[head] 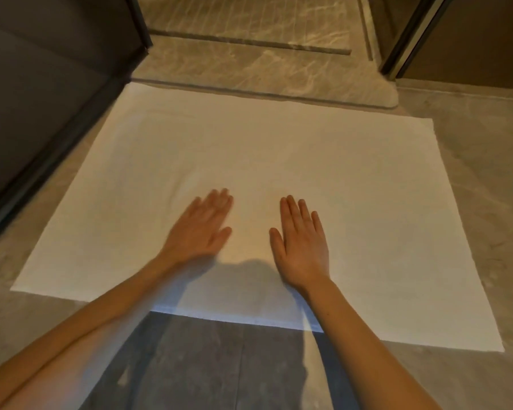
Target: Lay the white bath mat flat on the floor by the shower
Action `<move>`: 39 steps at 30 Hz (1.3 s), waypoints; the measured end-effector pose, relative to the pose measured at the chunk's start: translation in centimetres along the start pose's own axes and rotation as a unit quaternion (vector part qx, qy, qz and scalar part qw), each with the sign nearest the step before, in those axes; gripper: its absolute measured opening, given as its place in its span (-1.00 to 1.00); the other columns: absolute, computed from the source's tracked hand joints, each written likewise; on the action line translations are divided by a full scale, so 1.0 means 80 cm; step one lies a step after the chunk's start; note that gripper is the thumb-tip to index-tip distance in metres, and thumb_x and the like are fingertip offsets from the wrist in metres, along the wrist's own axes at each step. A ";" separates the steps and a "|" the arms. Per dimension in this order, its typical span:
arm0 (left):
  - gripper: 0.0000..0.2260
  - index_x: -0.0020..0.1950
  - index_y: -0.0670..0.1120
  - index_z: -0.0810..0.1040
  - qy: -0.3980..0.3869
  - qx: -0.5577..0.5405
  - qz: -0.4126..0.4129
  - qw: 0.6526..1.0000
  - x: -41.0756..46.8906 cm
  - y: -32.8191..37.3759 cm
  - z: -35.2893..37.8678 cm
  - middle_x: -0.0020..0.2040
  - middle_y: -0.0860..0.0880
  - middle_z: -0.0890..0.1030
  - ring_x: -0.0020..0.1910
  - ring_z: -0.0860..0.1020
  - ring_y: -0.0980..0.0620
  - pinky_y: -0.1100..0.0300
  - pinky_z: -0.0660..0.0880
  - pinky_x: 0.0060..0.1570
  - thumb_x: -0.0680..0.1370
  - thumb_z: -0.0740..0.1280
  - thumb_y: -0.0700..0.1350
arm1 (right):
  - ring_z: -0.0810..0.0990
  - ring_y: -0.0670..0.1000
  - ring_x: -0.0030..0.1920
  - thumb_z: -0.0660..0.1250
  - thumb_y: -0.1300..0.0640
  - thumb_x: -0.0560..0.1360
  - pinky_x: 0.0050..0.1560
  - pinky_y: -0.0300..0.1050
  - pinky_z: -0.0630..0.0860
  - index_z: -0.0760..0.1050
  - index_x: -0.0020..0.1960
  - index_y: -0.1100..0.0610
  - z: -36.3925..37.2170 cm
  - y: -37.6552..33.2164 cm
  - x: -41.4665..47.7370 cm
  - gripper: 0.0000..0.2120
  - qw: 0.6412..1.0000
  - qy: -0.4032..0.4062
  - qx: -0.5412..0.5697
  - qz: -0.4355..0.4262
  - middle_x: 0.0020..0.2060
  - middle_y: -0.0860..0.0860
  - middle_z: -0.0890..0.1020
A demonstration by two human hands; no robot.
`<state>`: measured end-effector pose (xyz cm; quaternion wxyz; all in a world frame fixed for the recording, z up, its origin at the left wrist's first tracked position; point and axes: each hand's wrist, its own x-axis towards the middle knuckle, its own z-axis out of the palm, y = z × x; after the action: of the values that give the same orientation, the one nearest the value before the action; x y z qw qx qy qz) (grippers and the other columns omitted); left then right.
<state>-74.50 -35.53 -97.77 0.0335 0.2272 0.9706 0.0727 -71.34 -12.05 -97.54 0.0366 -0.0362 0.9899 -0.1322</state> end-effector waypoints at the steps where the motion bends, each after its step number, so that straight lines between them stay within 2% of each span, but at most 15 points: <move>1: -0.44 0.58 -0.06 -0.04 0.001 -0.001 -0.048 0.999 -0.011 -0.031 -0.003 0.58 -0.01 -0.04 0.56 -0.05 0.04 0.14 -0.16 0.49 0.62 -0.13 0.14 | -0.14 -0.01 0.57 -0.12 -0.10 0.65 0.55 -0.03 -0.19 -0.12 0.60 0.09 0.001 0.002 -0.001 -0.42 1.000 -0.002 -0.002 -0.006 0.59 -0.01 -0.04; 3: -0.41 0.59 -0.05 -0.11 -0.009 0.000 -0.138 0.990 -0.030 -0.078 -0.011 0.59 0.01 -0.11 0.55 -0.16 0.10 0.14 -0.21 0.49 0.61 -0.20 0.18 | -0.16 -0.01 0.57 -0.13 -0.10 0.64 0.55 -0.03 -0.20 -0.13 0.60 0.09 0.002 -0.002 -0.002 -0.42 1.000 0.001 -0.004 -0.008 0.59 -0.01 -0.06; 5: -0.40 0.59 -0.08 -0.13 -0.015 0.002 -0.163 0.987 -0.035 -0.087 -0.018 0.59 -0.01 -0.13 0.54 -0.18 0.09 0.13 -0.23 0.49 0.60 -0.21 0.18 | -0.18 -0.01 0.57 -0.14 -0.10 0.64 0.55 -0.03 -0.21 -0.14 0.60 0.09 0.001 -0.007 -0.003 -0.41 1.000 0.002 -0.003 0.009 0.59 -0.01 -0.07; 8: -0.42 0.59 -0.10 -0.09 0.009 0.014 -0.093 0.996 -0.015 -0.049 -0.022 0.59 -0.03 -0.10 0.56 -0.15 0.05 0.12 -0.24 0.49 0.62 -0.16 0.13 | -0.15 0.03 0.57 -0.11 -0.07 0.64 0.55 0.00 -0.19 -0.11 0.60 0.12 -0.002 -0.032 0.014 -0.42 1.000 0.003 0.019 0.023 0.59 0.02 -0.05; 11: -0.49 0.58 -0.12 0.02 0.026 0.023 -0.004 0.999 0.027 0.000 -0.016 0.59 -0.06 0.03 0.56 -0.04 0.00 0.09 -0.17 0.51 0.65 -0.03 0.01 | -0.08 0.05 0.58 -0.07 0.01 0.66 0.55 0.01 -0.14 -0.05 0.59 0.15 -0.002 -0.078 0.063 -0.46 0.999 0.017 0.038 -0.023 0.59 0.05 0.02; 15: -0.51 0.58 -0.09 0.03 0.014 0.001 -0.022 1.000 0.062 -0.019 -0.011 0.59 -0.04 0.05 0.56 -0.02 0.01 0.08 -0.15 0.51 0.67 -0.01 0.00 | -0.13 0.04 0.58 -0.14 -0.03 0.66 0.55 0.01 -0.16 -0.13 0.59 0.14 0.004 -0.087 0.103 -0.44 1.000 -0.008 0.005 -0.013 0.59 0.04 -0.04; 20: -0.50 0.59 -0.10 -0.01 0.045 0.018 -0.191 0.980 0.037 -0.140 -0.018 0.59 -0.08 0.03 0.56 -0.01 -0.03 0.03 -0.08 0.49 0.67 -0.02 0.02 | -0.16 0.01 0.57 -0.18 -0.11 0.63 0.55 0.00 -0.18 -0.14 0.60 0.11 0.013 -0.078 0.101 -0.40 1.000 -0.005 0.001 -0.021 0.59 0.00 -0.06; 22: -0.48 0.59 -0.11 -0.03 0.035 0.015 -0.273 0.961 0.018 -0.180 -0.027 0.60 -0.09 -0.01 0.56 -0.04 -0.04 0.00 -0.09 0.50 0.67 -0.06 0.04 | -0.16 0.01 0.57 -0.17 -0.11 0.63 0.56 0.00 -0.17 -0.14 0.60 0.11 0.014 -0.079 0.103 -0.40 1.000 -0.003 0.003 -0.019 0.59 0.00 -0.06; 24: -0.47 0.59 -0.12 -0.07 0.012 0.009 -0.317 0.948 0.014 -0.186 -0.037 0.60 -0.10 -0.06 0.56 -0.08 -0.06 -0.02 -0.13 0.51 0.66 -0.09 0.06 | -0.15 0.01 0.57 -0.17 -0.10 0.63 0.56 0.00 -0.17 -0.13 0.60 0.11 0.013 -0.079 0.101 -0.41 1.000 -0.004 0.001 -0.015 0.59 0.00 -0.06; 26: -0.48 0.58 -0.15 -0.05 0.028 0.007 -0.262 0.965 0.021 -0.149 -0.043 0.59 -0.13 -0.03 0.56 -0.05 -0.10 -0.02 -0.13 0.50 0.67 -0.07 0.02 | -0.15 0.02 0.57 -0.16 -0.10 0.64 0.56 0.01 -0.17 -0.13 0.60 0.11 0.011 -0.080 0.101 -0.41 1.000 -0.007 -0.001 -0.013 0.59 0.01 -0.06; 28: -0.49 0.58 -0.13 -0.02 0.037 0.007 -0.126 0.991 0.027 -0.083 -0.036 0.59 -0.08 -0.02 0.56 -0.04 -0.07 0.04 -0.16 0.49 0.66 -0.09 0.02 | -0.15 0.03 0.57 -0.15 -0.09 0.64 0.55 0.00 -0.18 -0.13 0.60 0.12 0.008 -0.083 0.102 -0.42 1.000 -0.014 0.000 -0.012 0.59 0.02 -0.05; 30: -0.48 0.59 -0.07 -0.06 0.007 0.010 -0.023 1.000 0.022 -0.020 -0.018 0.58 0.01 -0.09 0.56 -0.11 0.03 0.11 -0.24 0.48 0.65 -0.14 0.07 | -0.14 0.03 0.58 -0.14 -0.07 0.65 0.55 0.00 -0.19 -0.11 0.60 0.12 0.004 -0.083 0.096 -0.43 1.000 -0.017 -0.002 -0.011 0.59 0.02 -0.03; 31: -0.48 0.58 -0.05 -0.09 -0.010 0.014 -0.003 1.000 0.016 -0.005 -0.010 0.58 0.02 -0.11 0.56 -0.14 0.06 0.12 -0.27 0.48 0.65 -0.14 0.09 | -0.13 0.03 0.58 -0.13 -0.06 0.65 0.55 0.00 -0.19 -0.10 0.60 0.12 0.005 -0.080 0.088 -0.44 1.000 -0.013 -0.002 -0.010 0.59 0.02 -0.02; 35: -0.47 0.56 0.00 -0.18 -0.006 0.033 -0.039 0.999 0.002 -0.023 -0.002 0.57 0.05 -0.17 0.53 -0.23 0.12 0.15 -0.29 0.47 0.62 -0.22 0.15 | -0.14 0.01 0.57 -0.14 -0.08 0.65 0.55 0.01 -0.18 -0.09 0.60 0.09 -0.002 -0.032 0.043 -0.44 1.000 -0.006 0.003 0.024 0.59 -0.01 -0.03; 39: -0.45 0.59 0.01 -0.15 -0.021 0.013 -0.067 0.997 -0.009 -0.033 -0.004 0.58 0.07 -0.15 0.53 -0.22 0.14 0.16 -0.28 0.48 0.62 -0.22 0.16 | -0.13 0.02 0.58 -0.12 -0.06 0.65 0.56 0.03 -0.14 -0.08 0.60 0.11 -0.008 -0.003 0.020 -0.44 0.999 0.013 0.005 0.033 0.59 0.02 -0.03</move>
<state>-75.04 -38.20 -97.86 0.0560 0.1632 0.9836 0.0527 -73.00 -12.23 -96.97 0.0282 -0.0014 0.9903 -0.1364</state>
